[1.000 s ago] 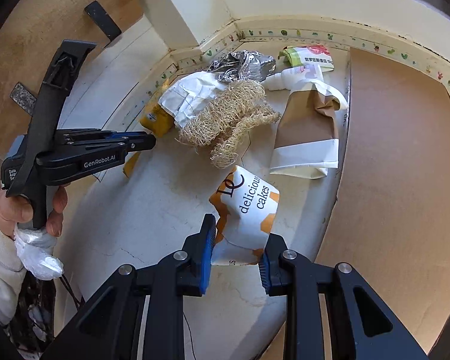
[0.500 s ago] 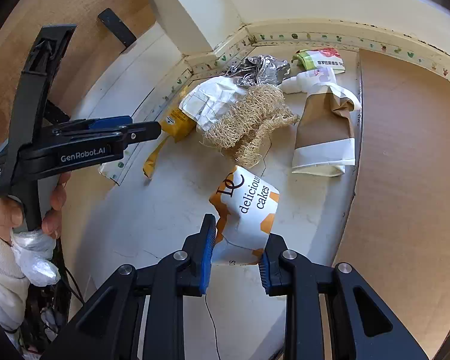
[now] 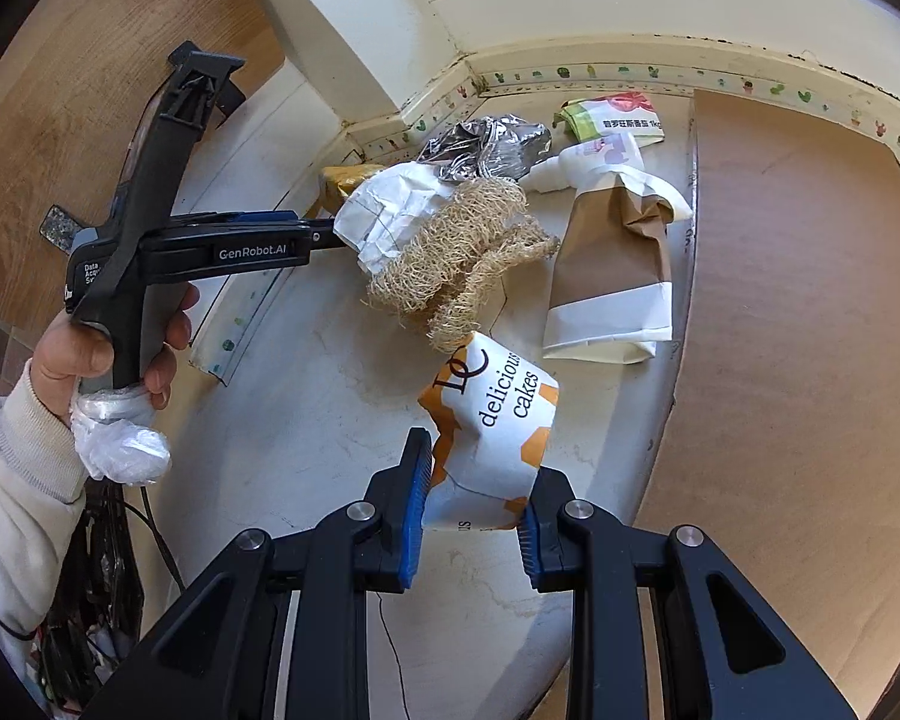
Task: Collect trash
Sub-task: 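Reach the left tool to the white paper and grasp it while the right tool holds the wrapper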
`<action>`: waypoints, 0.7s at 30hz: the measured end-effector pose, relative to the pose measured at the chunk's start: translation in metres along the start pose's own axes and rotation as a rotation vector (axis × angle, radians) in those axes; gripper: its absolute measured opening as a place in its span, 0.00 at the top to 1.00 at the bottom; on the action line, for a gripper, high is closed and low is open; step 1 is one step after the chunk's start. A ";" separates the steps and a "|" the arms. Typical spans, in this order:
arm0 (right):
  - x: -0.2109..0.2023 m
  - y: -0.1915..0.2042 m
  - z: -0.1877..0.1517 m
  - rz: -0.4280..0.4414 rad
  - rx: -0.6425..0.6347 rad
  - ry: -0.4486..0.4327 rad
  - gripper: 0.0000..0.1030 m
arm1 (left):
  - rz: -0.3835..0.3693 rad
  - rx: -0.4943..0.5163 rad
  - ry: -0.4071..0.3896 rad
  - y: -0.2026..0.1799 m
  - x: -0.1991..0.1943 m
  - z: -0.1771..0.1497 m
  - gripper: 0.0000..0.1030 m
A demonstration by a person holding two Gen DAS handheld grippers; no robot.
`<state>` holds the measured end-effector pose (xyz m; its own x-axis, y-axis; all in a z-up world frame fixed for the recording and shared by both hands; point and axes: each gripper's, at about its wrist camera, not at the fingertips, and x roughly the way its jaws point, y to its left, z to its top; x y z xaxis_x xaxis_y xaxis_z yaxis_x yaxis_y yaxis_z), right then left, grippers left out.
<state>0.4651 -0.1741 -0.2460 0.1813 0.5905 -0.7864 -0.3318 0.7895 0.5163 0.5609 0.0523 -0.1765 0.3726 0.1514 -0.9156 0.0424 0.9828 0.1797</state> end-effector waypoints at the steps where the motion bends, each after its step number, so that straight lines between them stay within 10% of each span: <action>1: -0.001 -0.001 -0.001 0.000 0.004 -0.002 0.76 | -0.007 -0.008 -0.003 0.001 0.000 0.001 0.44; 21: -0.016 -0.010 0.001 0.013 0.041 -0.034 0.75 | -0.226 -0.142 -0.016 -0.027 -0.047 -0.007 0.44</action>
<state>0.4668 -0.1911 -0.2382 0.2091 0.6056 -0.7678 -0.2967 0.7874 0.5403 0.5357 0.0198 -0.1410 0.3828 -0.0738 -0.9209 -0.0037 0.9967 -0.0814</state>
